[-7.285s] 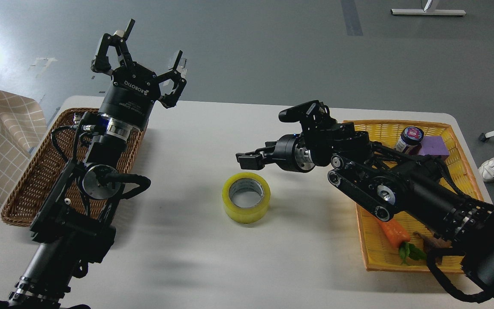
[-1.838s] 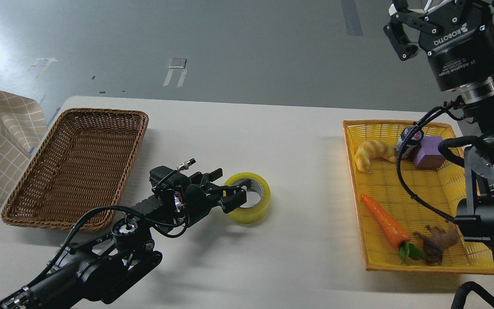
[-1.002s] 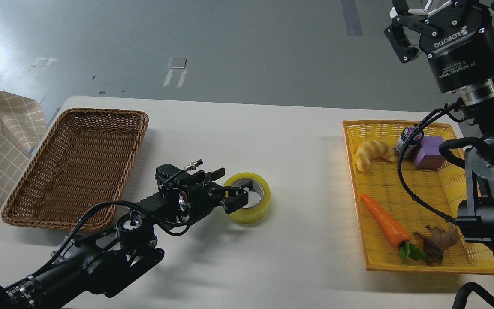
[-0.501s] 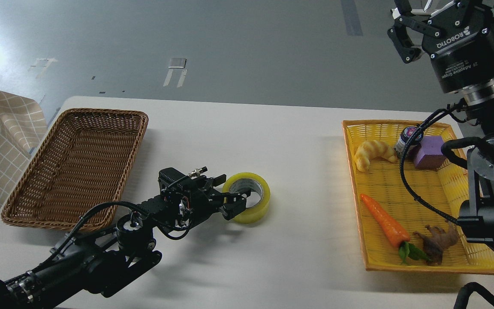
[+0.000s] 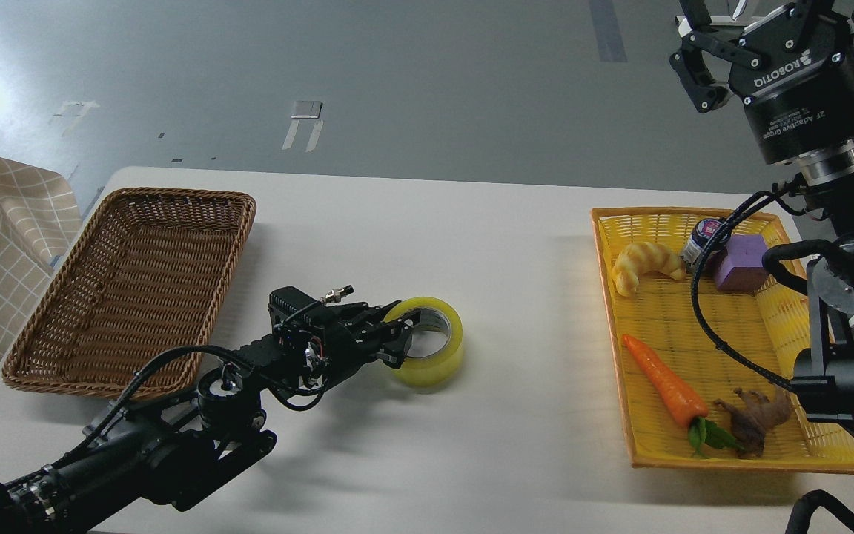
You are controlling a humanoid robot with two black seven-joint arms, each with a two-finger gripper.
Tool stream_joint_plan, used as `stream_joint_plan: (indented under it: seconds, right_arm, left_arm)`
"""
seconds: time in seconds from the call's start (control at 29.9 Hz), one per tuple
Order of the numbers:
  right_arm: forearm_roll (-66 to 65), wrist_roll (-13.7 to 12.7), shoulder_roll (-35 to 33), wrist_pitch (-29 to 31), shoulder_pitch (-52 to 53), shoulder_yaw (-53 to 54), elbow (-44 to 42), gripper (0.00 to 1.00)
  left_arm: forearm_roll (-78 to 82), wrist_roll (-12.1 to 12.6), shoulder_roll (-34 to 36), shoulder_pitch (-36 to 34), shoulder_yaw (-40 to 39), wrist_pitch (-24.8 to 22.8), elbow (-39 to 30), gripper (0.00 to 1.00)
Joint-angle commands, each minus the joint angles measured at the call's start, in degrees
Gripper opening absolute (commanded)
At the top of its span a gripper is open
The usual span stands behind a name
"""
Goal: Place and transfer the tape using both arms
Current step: 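Grasp the tape roll's rim with the left gripper and lift, then carry the tape roll into the wicker basket and release it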
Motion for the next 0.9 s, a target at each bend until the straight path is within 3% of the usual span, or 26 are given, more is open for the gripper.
stream_joint_plan:
  seconds: [0.0, 0.27, 0.4, 0.53, 0.87]
  right_arm:
    - [0.0, 0.0, 0.0, 0.0, -0.3, 0.0, 0.0, 1.00]
    - [0.0, 0.0, 0.1, -0.1, -0.3, 0.0, -0.3, 1.00]
    - [0.0, 0.0, 0.2, -0.1, -0.1, 0.0, -1.0, 1.00]
    - [-0.1, 0.0, 0.2, -0.2, -0.2, 0.0, -1.0, 1.00]
    - [0.0, 0.0, 0.3, -1.4, 0.4, 0.1, -1.5, 1.00]
  left_arm:
    - [0.0, 0.7, -0.7, -0.2, 0.0, -0.1, -0.9, 0.05]
    - [0.0, 0.9, -0.7, -1.4, -0.3, -0.1, -3.2, 0.05]
    - [0.0, 3.2, -0.2, -2.9, -0.4, -1.3, -4.8, 0.05]
    - [0.0, 3.2, 1.1, -5.0, -0.4, -1.5, -6.0, 0.05]
    - [0.0, 2.2, 15.7, -15.5, -0.3, -4.4, -9.5, 0.05]
